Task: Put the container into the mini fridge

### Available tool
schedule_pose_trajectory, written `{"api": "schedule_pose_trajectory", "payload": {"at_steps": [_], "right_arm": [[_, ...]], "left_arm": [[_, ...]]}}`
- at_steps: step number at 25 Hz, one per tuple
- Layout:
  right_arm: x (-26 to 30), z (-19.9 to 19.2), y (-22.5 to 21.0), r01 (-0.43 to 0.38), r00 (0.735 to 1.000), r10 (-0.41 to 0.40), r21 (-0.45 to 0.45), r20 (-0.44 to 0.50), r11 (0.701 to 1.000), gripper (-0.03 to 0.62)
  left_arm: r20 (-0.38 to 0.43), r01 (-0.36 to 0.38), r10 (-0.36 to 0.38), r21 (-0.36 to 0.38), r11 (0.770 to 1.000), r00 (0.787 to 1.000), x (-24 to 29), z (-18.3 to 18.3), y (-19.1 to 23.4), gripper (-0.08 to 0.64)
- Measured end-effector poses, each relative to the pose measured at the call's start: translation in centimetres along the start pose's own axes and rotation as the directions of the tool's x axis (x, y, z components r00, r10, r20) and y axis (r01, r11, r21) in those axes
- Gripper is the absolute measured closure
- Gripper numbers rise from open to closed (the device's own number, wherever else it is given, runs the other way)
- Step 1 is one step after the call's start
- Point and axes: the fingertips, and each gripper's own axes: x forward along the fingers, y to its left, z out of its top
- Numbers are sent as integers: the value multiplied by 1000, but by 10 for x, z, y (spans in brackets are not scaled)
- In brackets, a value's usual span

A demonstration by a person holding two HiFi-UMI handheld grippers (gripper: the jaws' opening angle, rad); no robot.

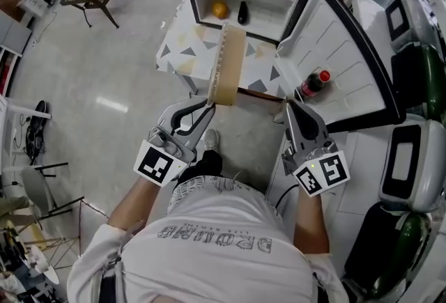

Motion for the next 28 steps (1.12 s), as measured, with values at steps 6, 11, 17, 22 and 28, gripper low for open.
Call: {"api": "schedule_pose_trajectory", "payload": {"at_steps": [6, 11, 17, 22, 28], "right_arm": [[62, 0, -16, 44, 999, -44, -3, -9, 999, 589], [108, 1, -28, 83, 996, -83, 2, -14, 997, 589], [150, 7, -37, 141, 990, -141, -11, -16, 990, 589], [176, 11, -40, 164, 986, -164, -22, -21, 986, 589], [194, 11, -52, 182, 983, -182, -16, -31, 983, 589]], "left_arm": [[5, 44, -45, 6, 999, 999, 26, -17, 61, 516], [-15, 90, -89, 24, 996, 996, 43, -31, 108, 515], [-21, 140, -139, 53, 989, 990, 58, -42, 154, 515], [-35, 187, -184, 108, 976, 982, 71, -49, 181, 517], [-31, 203, -201, 136, 970, 979, 94, -51, 206, 516]]}}
